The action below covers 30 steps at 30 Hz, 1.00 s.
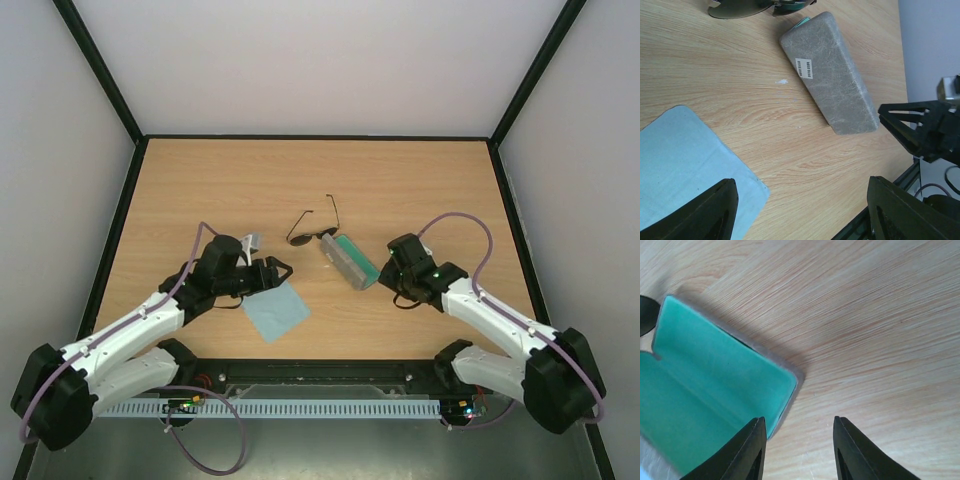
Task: Organize the sunglasses
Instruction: Adjust the sunglasses case at the center of the board.
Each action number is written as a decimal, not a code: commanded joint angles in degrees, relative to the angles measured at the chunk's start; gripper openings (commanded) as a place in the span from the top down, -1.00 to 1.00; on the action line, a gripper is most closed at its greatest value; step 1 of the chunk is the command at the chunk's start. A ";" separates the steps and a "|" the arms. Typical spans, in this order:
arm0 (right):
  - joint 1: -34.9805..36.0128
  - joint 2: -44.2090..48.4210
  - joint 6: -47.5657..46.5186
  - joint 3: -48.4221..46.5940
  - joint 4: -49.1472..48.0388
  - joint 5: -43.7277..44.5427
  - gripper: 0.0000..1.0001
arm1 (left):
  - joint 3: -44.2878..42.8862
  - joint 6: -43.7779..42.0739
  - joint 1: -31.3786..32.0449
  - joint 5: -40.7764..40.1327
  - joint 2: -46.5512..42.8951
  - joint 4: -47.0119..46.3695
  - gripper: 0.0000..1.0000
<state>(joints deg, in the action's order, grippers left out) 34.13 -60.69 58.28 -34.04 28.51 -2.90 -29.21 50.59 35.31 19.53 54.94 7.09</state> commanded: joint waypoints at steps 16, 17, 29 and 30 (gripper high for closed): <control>-8.80 -15.15 -0.32 4.17 -18.56 -11.52 0.31 | 0.47 0.65 -0.39 0.05 -2.38 0.85 -0.48; -9.61 -15.43 -0.71 4.08 -18.69 -11.56 0.33 | 0.53 0.72 -0.39 0.00 -2.46 0.96 -0.48; -13.16 -23.83 -5.25 -3.33 -18.67 -9.18 0.56 | 0.53 0.68 -0.37 -0.02 -2.20 0.98 -0.48; -13.40 -24.85 -5.68 -4.25 -18.51 -8.67 0.56 | 0.60 0.66 -0.38 -0.03 -2.20 0.99 -0.48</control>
<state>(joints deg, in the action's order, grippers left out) 21.61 -81.95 55.16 -34.68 9.17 -15.38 -29.19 51.00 35.31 19.46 53.21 7.44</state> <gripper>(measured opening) 0.218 0.739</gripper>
